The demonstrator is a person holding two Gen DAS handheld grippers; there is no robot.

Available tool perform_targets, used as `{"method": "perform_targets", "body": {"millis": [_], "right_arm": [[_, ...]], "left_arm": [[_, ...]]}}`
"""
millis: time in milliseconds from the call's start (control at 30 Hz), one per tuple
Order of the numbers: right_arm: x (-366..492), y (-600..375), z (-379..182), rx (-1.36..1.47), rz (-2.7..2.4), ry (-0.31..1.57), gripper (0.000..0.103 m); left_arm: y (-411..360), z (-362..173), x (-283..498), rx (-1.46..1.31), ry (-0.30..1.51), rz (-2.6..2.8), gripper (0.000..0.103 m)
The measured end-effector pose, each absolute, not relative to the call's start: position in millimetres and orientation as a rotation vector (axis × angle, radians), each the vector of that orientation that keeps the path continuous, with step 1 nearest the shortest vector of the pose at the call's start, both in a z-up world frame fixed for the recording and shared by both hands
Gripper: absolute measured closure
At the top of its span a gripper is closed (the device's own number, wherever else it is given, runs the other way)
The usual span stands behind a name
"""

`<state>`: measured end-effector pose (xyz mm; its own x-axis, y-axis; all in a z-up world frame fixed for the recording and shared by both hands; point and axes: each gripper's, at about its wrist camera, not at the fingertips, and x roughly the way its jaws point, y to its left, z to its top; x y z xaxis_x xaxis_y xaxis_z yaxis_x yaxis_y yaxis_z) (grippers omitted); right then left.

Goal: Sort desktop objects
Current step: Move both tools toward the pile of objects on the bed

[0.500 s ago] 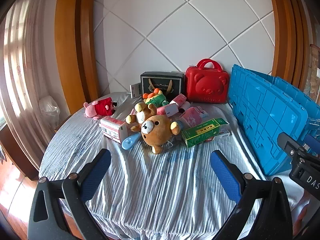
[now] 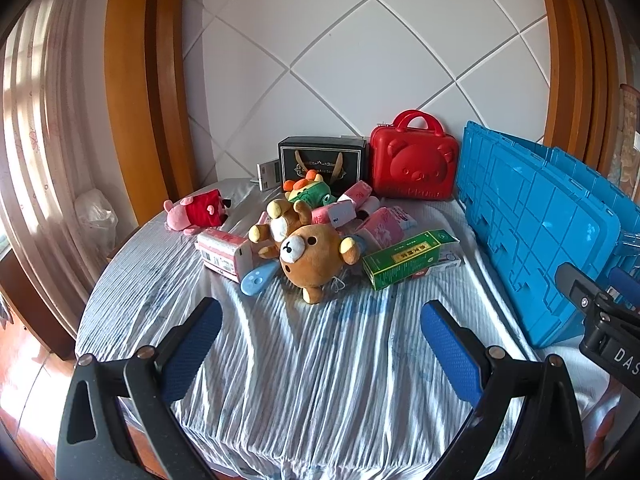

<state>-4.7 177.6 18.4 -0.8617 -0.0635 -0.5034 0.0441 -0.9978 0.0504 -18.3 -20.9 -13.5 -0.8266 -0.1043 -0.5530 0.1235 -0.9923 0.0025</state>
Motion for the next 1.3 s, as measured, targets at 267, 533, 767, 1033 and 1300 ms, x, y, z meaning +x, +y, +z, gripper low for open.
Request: {"method": "perform_targets", "body": {"millis": [267, 533, 767, 1033, 1300], "right_arm": [[-13, 173, 13, 0.828, -2.974, -0.053, 0.0], [-25, 164, 5, 0.872, -2.958, -0.046, 0.0], [-41, 157, -5, 0.93, -2.948, -0.058, 0.0], [-75, 148, -26, 1.027, -2.949, -0.1, 0.0], [-124, 119, -47, 1.144, -2.958, -0.082, 0.0]], "left_arm": [[-27, -18, -27, 0.889, 0.054, -2.885, 0.002], [-37, -27, -36, 0.924, 0.062, -2.86, 0.002], [-52, -40, -57, 0.997, 0.102, -2.819, 0.002], [-82, -67, -99, 1.11, 0.111, -2.764, 0.002], [-114, -95, -150, 1.206, 0.118, -2.76, 0.002]]}}
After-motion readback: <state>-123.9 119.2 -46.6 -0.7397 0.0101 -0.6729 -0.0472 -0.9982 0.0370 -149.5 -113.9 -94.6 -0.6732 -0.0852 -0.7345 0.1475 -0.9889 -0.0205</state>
